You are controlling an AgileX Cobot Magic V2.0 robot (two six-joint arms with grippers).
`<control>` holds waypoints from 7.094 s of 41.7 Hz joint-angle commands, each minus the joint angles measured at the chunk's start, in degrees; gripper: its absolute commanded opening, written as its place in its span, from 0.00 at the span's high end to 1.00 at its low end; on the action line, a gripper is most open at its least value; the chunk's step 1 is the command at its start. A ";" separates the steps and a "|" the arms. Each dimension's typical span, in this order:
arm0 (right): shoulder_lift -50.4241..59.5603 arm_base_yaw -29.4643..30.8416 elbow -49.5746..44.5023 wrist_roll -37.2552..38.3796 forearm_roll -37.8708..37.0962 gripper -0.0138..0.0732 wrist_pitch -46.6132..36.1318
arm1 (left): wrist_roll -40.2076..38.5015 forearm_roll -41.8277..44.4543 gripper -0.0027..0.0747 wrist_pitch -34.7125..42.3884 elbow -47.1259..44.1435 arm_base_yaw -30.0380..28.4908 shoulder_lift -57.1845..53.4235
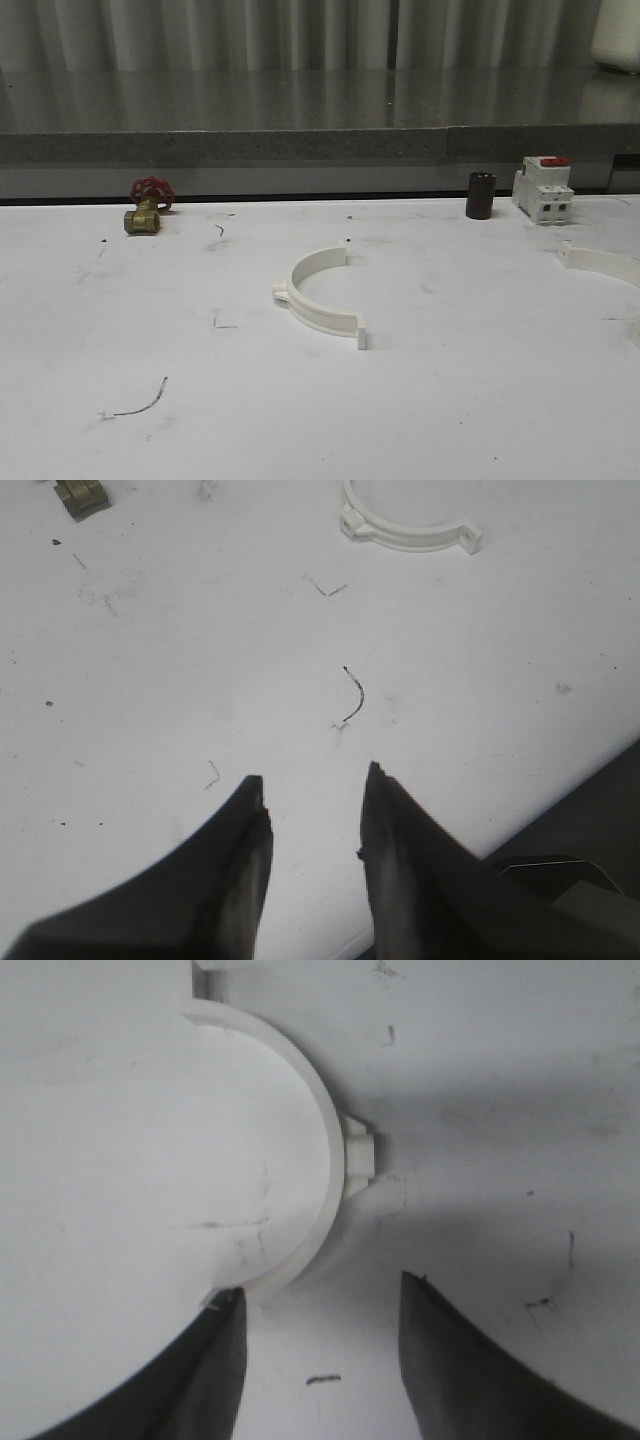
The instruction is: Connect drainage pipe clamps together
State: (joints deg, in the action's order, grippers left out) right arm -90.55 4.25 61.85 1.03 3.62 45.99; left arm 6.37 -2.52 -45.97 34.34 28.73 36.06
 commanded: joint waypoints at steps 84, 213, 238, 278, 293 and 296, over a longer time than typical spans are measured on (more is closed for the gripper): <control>-8.63 -26.59 19.96 19.43 -9.58 0.68 8.01 | 0.07 -0.57 0.68 3.77 1.48 -0.13 -0.20; -22.95 -30.82 23.64 33.67 -12.37 0.63 -2.31 | 0.07 -0.57 0.68 3.77 1.48 -0.13 -0.20; -18.85 -30.82 23.68 33.67 -11.29 0.56 -1.71 | 0.07 -0.57 0.68 3.77 1.48 -0.13 -0.20; 31.31 -30.82 -3.15 4.52 -6.89 0.56 5.96 | 0.07 -0.57 0.68 3.77 1.48 -0.13 -0.20; 48.18 -30.82 -16.84 4.52 -5.71 0.56 2.89 | 0.07 -0.57 0.68 3.77 1.48 -0.13 -0.20; 51.01 -30.82 -18.79 4.52 -5.71 0.56 2.25 | 0.07 -0.57 0.68 3.77 1.48 -0.13 -0.20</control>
State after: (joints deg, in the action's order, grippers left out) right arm -42.90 -26.98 43.62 6.18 -2.17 52.25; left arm 6.42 -2.52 -45.97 34.34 28.73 36.06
